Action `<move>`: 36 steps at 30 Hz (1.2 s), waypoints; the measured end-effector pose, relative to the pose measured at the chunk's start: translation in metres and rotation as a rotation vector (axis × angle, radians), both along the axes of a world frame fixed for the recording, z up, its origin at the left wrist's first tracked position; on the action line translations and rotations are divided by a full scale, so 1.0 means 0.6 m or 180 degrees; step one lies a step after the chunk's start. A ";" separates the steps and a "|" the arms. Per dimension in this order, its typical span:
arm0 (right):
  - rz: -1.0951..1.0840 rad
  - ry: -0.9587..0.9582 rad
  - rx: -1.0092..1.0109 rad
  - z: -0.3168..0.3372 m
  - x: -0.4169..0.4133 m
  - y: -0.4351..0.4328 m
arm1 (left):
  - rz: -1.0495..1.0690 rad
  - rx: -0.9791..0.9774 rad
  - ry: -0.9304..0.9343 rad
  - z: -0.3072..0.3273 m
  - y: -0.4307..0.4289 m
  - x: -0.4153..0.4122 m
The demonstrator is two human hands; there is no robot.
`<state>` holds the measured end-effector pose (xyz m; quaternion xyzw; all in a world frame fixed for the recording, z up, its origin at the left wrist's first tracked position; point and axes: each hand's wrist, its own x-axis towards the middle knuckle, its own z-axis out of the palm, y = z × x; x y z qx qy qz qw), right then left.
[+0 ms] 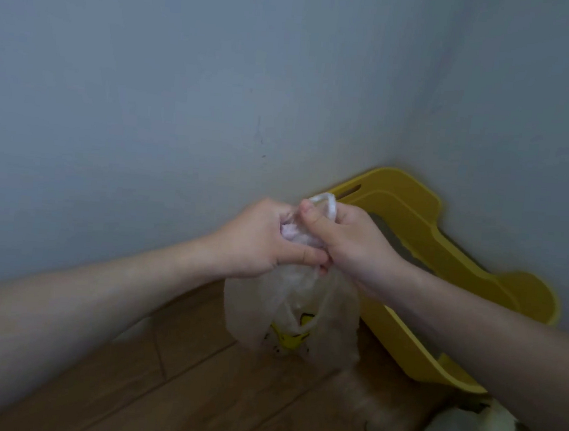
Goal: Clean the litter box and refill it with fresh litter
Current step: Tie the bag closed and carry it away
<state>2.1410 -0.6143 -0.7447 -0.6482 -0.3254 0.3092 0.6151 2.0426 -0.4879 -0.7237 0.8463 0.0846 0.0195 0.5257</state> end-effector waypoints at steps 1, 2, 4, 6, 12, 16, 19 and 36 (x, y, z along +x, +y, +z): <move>0.0038 0.0145 0.0079 0.003 0.004 -0.001 | 0.0056 -0.0118 0.0060 0.005 0.004 0.000; 0.0084 0.0303 0.0168 0.005 0.007 -0.001 | 0.0135 -0.0234 0.0138 0.009 0.007 0.000; 0.0231 0.0525 0.0257 0.016 0.013 -0.002 | 0.0128 -0.0503 0.0368 0.020 0.013 0.000; 0.0483 0.0464 0.0165 0.035 0.016 -0.006 | -0.0102 -0.0748 0.0600 0.030 0.011 0.002; 0.1336 0.0638 -0.0121 0.089 0.034 -0.015 | -0.0117 -0.1550 0.1047 0.070 0.006 -0.005; 0.1035 0.0866 -0.0190 0.097 0.030 -0.010 | 0.0710 -0.1400 0.0961 0.081 0.006 -0.014; 0.0291 0.0975 -0.0125 0.098 0.003 0.002 | 0.1296 -0.0855 0.0740 0.076 -0.007 -0.012; -0.0249 0.0643 -0.1176 0.115 -0.026 0.008 | 0.1290 0.0991 0.0395 0.067 -0.014 -0.017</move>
